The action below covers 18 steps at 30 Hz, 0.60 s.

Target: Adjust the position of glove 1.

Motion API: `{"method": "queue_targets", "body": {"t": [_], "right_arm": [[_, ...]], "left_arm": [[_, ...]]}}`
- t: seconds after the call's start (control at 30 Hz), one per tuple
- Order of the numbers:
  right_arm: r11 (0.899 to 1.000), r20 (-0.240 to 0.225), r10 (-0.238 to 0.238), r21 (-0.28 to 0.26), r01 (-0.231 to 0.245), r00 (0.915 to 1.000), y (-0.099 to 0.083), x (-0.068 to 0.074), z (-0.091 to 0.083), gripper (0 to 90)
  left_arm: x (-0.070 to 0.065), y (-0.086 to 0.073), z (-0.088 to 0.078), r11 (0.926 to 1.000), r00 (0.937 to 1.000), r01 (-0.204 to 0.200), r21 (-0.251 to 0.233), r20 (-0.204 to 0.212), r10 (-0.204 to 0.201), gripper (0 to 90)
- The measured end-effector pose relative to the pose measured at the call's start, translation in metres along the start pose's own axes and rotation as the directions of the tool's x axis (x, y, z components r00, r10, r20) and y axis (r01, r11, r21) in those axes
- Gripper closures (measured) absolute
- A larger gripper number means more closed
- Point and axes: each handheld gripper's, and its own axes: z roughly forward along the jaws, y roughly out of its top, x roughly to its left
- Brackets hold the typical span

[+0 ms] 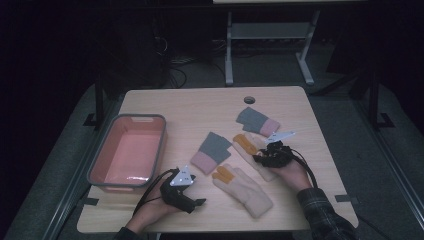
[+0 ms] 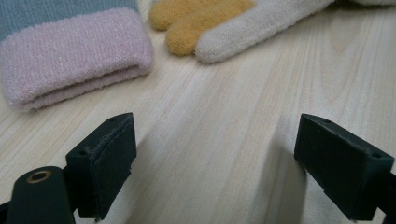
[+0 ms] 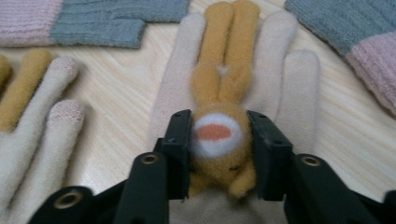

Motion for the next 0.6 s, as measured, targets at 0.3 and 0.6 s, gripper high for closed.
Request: {"method": "queue_targets", "body": {"t": [0.3, 0.6], "right_arm": [[0.999, -0.02, 0.021, -0.028, -0.021, 0.9996, 0.0, -0.004, -0.008, 68.8], [0.995, -0.052, 0.037, -0.095, -0.041, 0.998, 0.002, -0.01, -0.029, 68.8]], "left_arm": [[0.0, 0.0, 0.0, 1.0, 1.0, 0.0, -0.001, 0.0, 0.0, 12.2], [0.0, 0.0, 0.0, 1.0, 1.0, 0.0, 0.0, 0.0, 0.0, 12.2]]}}
